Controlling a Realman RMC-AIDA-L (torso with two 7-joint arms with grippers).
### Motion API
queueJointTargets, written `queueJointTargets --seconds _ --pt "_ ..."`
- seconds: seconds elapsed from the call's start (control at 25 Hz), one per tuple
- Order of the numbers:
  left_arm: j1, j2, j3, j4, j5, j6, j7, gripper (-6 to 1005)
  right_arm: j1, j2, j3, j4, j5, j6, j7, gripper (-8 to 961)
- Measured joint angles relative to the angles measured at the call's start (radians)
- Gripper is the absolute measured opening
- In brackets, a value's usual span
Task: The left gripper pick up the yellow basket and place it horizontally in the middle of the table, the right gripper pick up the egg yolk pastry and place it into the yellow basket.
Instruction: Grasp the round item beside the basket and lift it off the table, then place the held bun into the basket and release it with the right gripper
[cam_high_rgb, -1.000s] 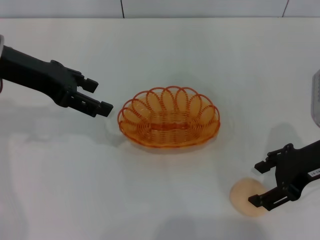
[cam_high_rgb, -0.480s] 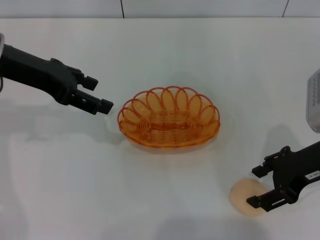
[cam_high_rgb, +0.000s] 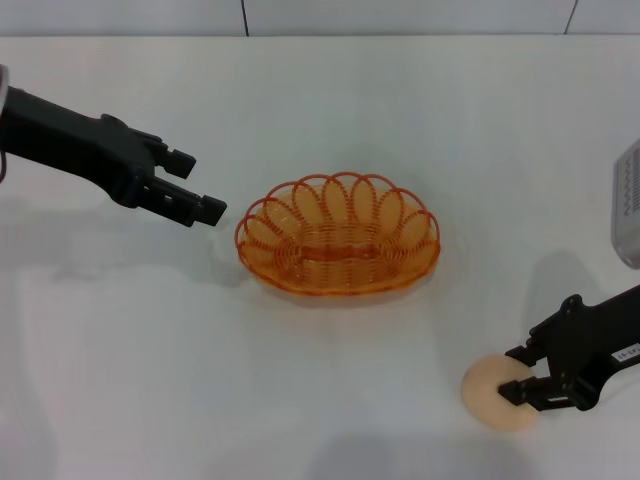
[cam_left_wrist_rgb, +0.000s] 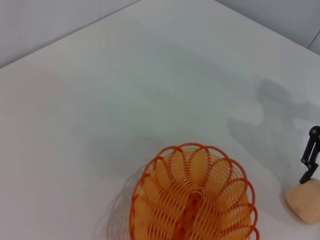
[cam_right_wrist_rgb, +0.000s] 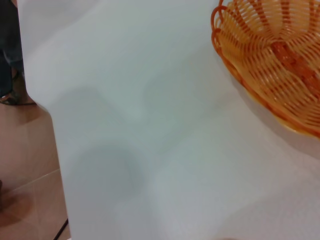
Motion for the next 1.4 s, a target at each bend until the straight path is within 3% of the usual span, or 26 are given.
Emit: queueJointTargets --seconds 0.12,0.68,0.88,1.16,1.4 --pt "0.0 0.0 0.0 0.0 0.0 -0.001 0.0 888 0.0 0.0 0.0 0.0 0.0 -0.004 0.001 346" --pt "0.002 0.0 0.0 -0.001 -0.003 -0.004 0.004 887 0.009 0.0 0.014 -0.014 0.009 -0.02 0.002 230" --pt "0.006 -0.003 0.0 -0.001 -0.004 -0.004 0.013 888 0.019 0.0 0.062 -0.046 0.019 -0.025 0.002 196" --pt "0.014 -0.004 0.0 -0.002 -0.005 -0.005 0.022 887 0.069 0.0 0.17 -0.088 0.065 -0.057 0.005 137" --pt "0.021 -0.008 0.005 -0.002 -0.003 -0.003 0.027 887 0.146 0.003 0.169 -0.08 0.08 -0.016 0.011 100"
